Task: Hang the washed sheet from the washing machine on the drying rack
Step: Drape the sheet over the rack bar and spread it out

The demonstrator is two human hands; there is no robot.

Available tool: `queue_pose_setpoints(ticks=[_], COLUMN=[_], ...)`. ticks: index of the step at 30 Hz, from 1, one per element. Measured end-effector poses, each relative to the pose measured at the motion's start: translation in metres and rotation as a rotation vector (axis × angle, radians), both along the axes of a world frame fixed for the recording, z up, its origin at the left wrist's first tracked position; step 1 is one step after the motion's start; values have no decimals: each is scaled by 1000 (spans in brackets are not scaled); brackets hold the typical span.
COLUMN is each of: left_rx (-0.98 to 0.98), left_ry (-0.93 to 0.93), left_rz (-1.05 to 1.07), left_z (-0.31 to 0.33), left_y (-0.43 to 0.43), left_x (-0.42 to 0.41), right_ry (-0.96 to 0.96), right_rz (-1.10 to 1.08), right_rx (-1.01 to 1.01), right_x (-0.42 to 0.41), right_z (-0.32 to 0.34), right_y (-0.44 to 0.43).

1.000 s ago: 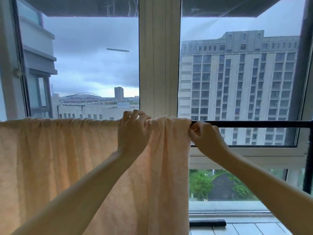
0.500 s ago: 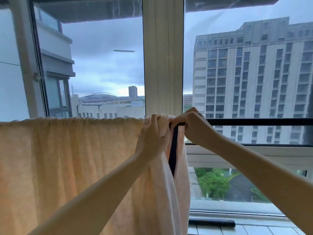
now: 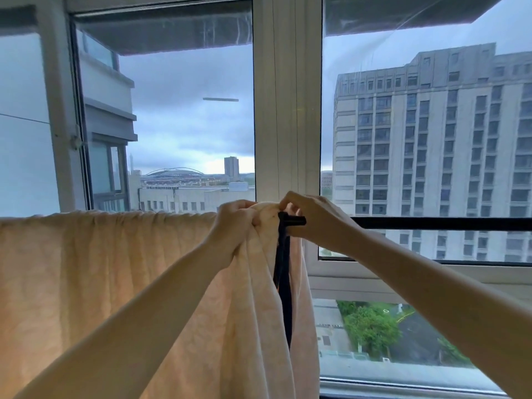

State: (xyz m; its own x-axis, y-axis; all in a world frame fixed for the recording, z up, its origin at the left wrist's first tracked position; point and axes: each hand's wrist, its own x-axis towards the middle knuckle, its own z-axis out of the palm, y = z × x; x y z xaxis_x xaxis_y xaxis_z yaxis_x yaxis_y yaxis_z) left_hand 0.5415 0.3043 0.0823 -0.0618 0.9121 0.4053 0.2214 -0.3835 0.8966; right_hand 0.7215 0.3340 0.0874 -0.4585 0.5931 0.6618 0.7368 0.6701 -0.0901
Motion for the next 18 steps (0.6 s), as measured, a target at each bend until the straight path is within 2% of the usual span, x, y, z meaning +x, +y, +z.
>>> queue_pose_setpoints(ticks=[6,10,12,15,18], left_rx=[-17,-26,-16,37,187], left_ry=[-27,45,87,128,276], left_rz=[-37,-49,-27,30,121], left_z=[4,6,7,7,3], left_y=[6,11,13,17,22], left_x=[-6,-10,-11,-12,-8], right_ry=[13,42,205,581,801], right_rz=[-5,-74,-52,40,-11], right_rx=[121,195,151,-88,-230], right_x=[-12,-9,-3,12,30], right_z=[10,27,37,52,62], right_y=[4,4,4,2,-2])
